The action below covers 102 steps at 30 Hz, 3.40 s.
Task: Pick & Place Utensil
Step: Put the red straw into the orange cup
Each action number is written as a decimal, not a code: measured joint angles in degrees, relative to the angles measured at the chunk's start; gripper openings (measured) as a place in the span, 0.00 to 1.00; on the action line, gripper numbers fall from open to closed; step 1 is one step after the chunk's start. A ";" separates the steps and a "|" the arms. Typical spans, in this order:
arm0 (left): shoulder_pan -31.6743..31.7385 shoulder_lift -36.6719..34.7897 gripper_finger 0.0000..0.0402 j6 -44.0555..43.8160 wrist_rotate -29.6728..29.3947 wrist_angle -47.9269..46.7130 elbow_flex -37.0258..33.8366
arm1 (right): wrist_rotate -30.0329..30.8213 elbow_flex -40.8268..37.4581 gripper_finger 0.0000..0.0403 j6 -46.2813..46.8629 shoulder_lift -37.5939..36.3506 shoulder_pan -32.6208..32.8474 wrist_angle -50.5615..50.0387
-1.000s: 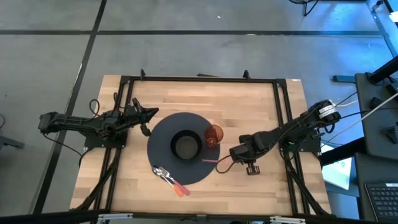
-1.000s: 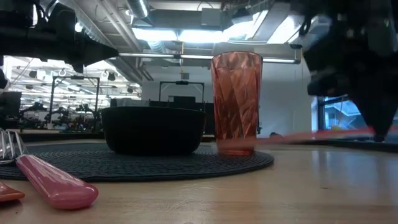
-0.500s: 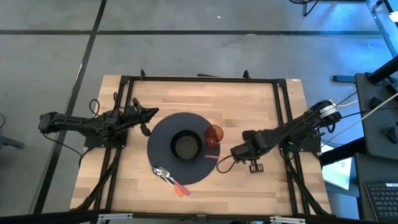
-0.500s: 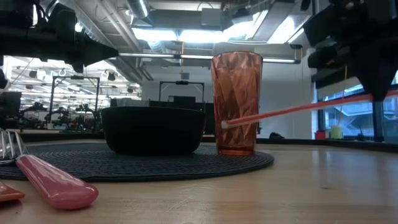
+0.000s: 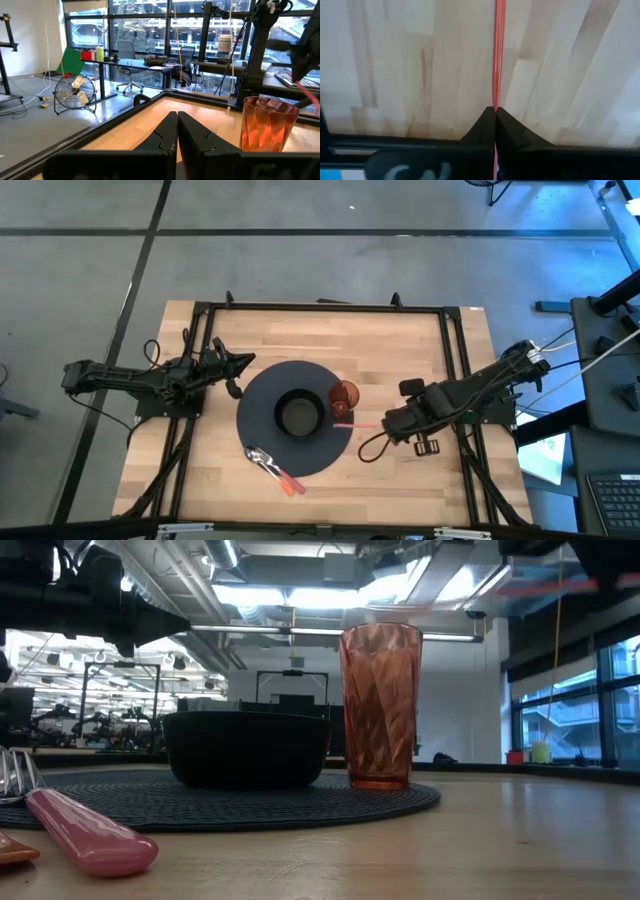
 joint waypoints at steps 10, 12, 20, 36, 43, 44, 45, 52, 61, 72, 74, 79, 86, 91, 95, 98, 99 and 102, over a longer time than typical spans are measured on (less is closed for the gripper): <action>-0.01 0.00 0.02 -0.16 0.00 -0.02 0.00 | 11.52 14.88 0.00 -7.81 0.22 -0.19 -0.04; 0.00 0.00 0.02 -0.58 0.00 -0.04 0.02 | 17.08 18.60 0.00 -9.79 0.22 -0.69 0.01; 0.00 0.00 0.02 -2.97 0.05 -0.19 0.01 | 37.20 28.83 0.00 -26.85 0.20 -5.94 0.02; 0.00 0.00 0.02 -2.97 1.44 -0.44 0.00 | 69.12 26.62 0.00 -62.13 0.20 -12.55 -0.04; -0.02 0.00 0.02 -2.49 1.44 -0.46 0.02 | 67.10 26.58 0.00 -55.45 0.20 -12.54 0.32; -0.02 0.00 0.02 -2.49 1.44 -0.46 0.00 | 63.93 26.58 0.00 -52.18 0.20 -12.68 0.94; -0.02 0.00 0.02 -2.47 1.44 -0.46 0.00 | 60.01 26.58 0.00 -48.98 0.20 -13.02 1.91; -0.01 0.00 0.02 -2.54 1.44 -0.44 0.01 | 28.09 26.56 0.00 -27.60 -0.11 -15.28 16.49; 0.00 0.00 0.02 -3.45 1.55 -0.02 0.00 | 0.45 16.47 0.00 -25.86 -1.68 -15.45 37.06; -0.02 0.00 0.02 -3.52 3.48 -0.03 0.02 | -9.62 -11.77 0.00 -28.87 -8.40 -17.91 74.51; -0.02 0.00 0.02 -3.49 3.39 0.00 0.01 | -9.79 -16.00 0.00 -28.98 -11.94 -18.43 78.72; -0.02 0.00 0.02 -3.41 2.97 0.02 0.02 | -10.60 -33.47 0.00 -28.36 -20.48 -18.81 100.54; -0.02 0.00 0.02 -3.52 2.84 0.00 0.00 | -10.37 -53.60 0.00 -23.92 -23.31 -21.17 130.03; -0.02 0.00 0.02 -3.52 2.81 0.01 0.01 | -6.21 -60.56 0.00 -22.10 -22.98 -21.59 135.33; 0.00 0.00 0.02 -3.49 2.39 0.00 0.02 | -2.65 -61.56 0.00 -20.18 -21.50 -21.55 136.27; 0.00 0.00 0.02 -3.46 1.59 0.00 0.02 | -2.64 -60.84 0.00 -21.07 -19.09 -21.55 135.76; 0.00 0.00 0.02 -3.46 1.29 0.00 0.02 | -2.64 -60.40 0.00 -21.41 -18.32 -21.55 136.09; 0.00 0.00 0.02 -3.48 1.25 0.00 0.00 | -2.63 -59.92 0.00 -22.26 -15.47 -21.62 136.50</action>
